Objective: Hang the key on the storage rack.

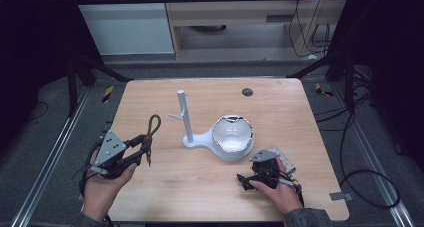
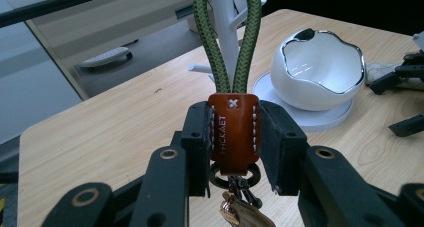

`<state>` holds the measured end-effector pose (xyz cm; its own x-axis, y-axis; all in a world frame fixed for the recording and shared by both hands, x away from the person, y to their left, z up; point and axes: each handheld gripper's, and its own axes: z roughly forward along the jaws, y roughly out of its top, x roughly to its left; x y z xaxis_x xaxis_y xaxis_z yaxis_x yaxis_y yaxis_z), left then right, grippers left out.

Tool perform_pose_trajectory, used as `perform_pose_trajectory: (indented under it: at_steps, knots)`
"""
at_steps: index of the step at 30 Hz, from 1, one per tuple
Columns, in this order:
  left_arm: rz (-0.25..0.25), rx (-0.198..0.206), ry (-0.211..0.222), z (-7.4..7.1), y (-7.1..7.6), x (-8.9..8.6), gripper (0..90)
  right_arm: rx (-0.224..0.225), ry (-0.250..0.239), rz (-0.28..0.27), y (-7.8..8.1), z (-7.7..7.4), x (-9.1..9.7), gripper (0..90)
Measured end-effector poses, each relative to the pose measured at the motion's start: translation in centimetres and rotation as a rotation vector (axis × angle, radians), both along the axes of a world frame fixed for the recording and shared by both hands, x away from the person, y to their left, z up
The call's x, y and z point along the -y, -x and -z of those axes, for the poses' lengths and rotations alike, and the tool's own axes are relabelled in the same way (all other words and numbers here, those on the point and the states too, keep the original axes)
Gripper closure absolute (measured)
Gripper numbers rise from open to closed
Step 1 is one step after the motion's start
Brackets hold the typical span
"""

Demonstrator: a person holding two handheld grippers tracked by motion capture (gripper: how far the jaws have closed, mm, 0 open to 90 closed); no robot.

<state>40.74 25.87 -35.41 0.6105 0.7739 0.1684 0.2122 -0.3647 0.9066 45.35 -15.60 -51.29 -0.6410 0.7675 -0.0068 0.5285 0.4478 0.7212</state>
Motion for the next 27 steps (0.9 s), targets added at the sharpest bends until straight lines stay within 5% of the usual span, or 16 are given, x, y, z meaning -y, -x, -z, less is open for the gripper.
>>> perform_pose_trajectory:
  at_steps: [27]
  knots:
    - [0.031,-0.019,-0.041,0.3,-3.2,4.7,66.1,-0.003,-0.002,0.007,0.1,0.0,0.0,0.3]
